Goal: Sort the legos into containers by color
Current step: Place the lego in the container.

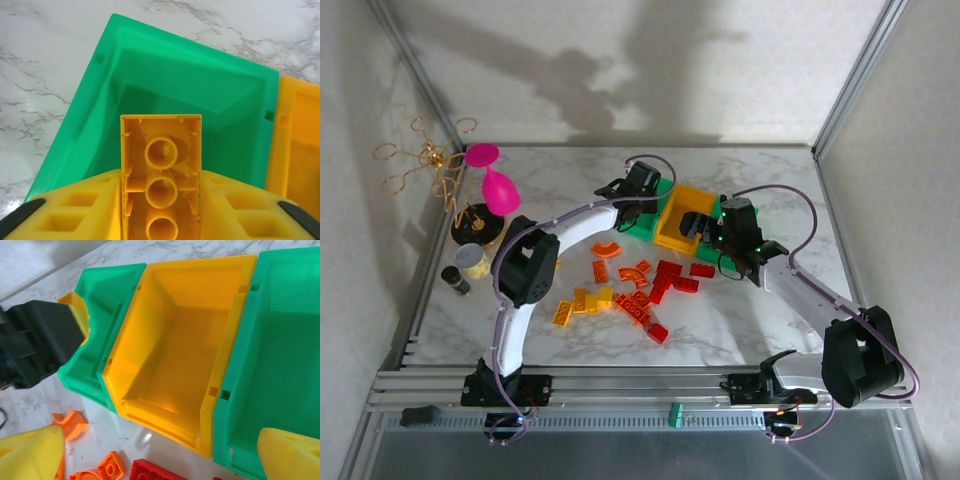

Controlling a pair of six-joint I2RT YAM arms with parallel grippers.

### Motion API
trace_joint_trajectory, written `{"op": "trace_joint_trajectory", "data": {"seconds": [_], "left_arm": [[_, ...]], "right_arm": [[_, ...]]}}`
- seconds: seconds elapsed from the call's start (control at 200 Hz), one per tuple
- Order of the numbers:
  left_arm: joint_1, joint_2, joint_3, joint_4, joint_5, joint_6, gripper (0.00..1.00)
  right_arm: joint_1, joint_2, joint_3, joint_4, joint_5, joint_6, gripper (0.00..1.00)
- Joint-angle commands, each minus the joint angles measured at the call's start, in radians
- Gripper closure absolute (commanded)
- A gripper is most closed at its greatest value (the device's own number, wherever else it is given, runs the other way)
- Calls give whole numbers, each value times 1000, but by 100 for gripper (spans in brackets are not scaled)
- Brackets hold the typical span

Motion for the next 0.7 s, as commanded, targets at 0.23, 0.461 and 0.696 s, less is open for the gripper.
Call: {"op": "trace_joint_trajectory", "data": {"seconds": [0.23,0.461,0.696], "left_arm": [[-9,-49,51,-63,44,30,47],[-8,-286,-183,7,146,-24,45],[-9,-573,-503,38,105,-97,43]], "right_arm": [[-8,-1,37,22,-50,-36,1],[16,8,20,39,-124,-58,1],[103,15,12,25,-133,-80,1]]}}
